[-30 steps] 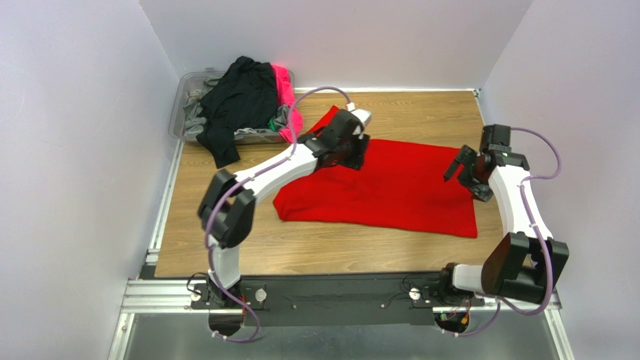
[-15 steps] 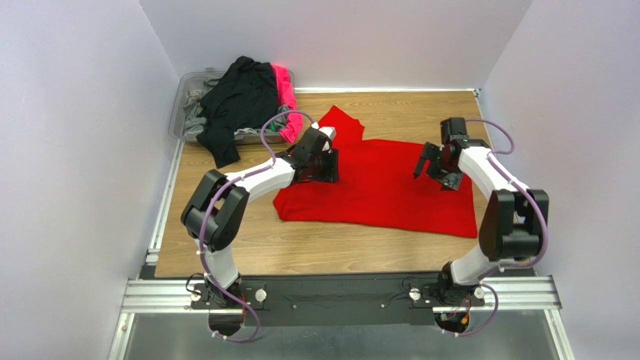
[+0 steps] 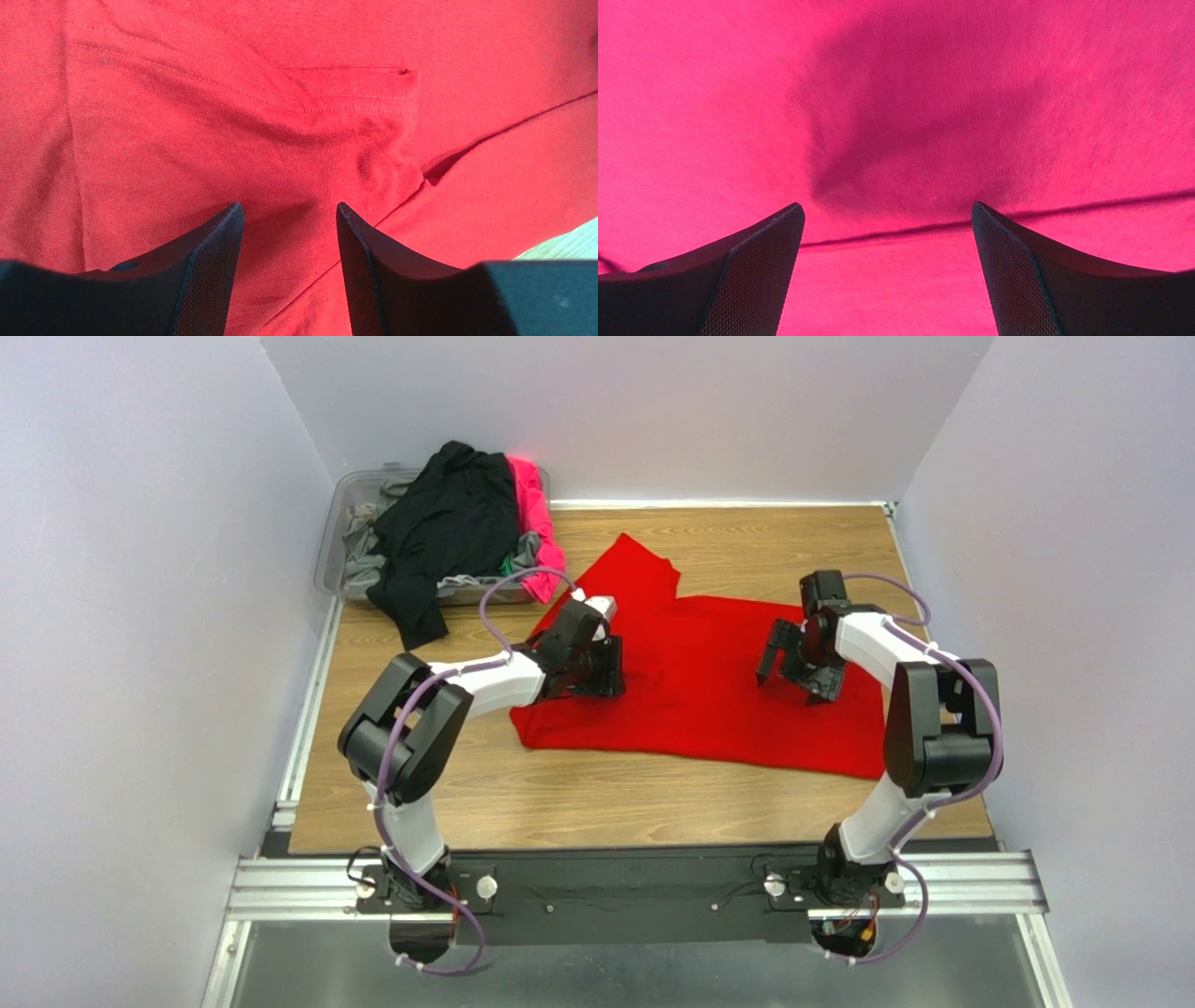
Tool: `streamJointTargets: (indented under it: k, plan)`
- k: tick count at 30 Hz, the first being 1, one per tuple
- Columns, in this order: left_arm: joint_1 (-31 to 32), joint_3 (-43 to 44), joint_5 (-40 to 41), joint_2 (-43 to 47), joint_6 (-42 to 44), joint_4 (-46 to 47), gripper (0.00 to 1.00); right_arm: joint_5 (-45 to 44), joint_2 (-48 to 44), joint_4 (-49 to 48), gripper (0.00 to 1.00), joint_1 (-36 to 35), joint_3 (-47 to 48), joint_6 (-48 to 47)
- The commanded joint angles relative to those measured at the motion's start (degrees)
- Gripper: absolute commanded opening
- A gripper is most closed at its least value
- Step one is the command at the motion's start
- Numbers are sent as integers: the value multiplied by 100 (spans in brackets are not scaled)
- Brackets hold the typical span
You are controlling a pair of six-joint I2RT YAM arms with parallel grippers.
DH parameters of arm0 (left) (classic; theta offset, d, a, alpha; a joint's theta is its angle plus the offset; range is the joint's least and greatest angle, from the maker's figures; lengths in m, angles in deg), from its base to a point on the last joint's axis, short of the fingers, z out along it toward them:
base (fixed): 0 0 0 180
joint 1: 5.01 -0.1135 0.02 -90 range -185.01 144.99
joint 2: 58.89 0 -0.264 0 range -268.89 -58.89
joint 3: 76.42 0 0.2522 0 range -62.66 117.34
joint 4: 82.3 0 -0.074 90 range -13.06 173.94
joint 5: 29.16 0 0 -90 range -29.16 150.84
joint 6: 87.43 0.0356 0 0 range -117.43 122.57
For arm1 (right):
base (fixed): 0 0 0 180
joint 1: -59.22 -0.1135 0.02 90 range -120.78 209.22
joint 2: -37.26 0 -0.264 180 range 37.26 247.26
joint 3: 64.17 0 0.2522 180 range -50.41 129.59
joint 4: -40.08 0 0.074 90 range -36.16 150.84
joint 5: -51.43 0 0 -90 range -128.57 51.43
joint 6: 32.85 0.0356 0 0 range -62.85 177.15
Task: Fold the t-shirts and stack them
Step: Fold the tshirt
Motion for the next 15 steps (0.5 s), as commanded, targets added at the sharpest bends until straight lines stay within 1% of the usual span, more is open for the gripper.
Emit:
streamJointTargets:
  k: [1, 5, 6, 9, 15]
  plan:
    - [40, -414, -71, 95, -34, 37, 60, 123, -12, -57, 95, -22, -343, 46]
    - [110, -660, -71, 219, -34, 82, 60, 123, -241, 4, 95, -14, -651, 249]
    - [171, -756, -71, 245, -34, 82, 60, 280, -294, 31, 95, -22, -704, 275]
    - [320, -984, -71, 394, -34, 99, 60, 282, -452, 145, 95, -22, -845, 354]
    - [646, -1442, -71, 711, -34, 143, 60, 203, -602, 470, 95, -14, -942, 416]
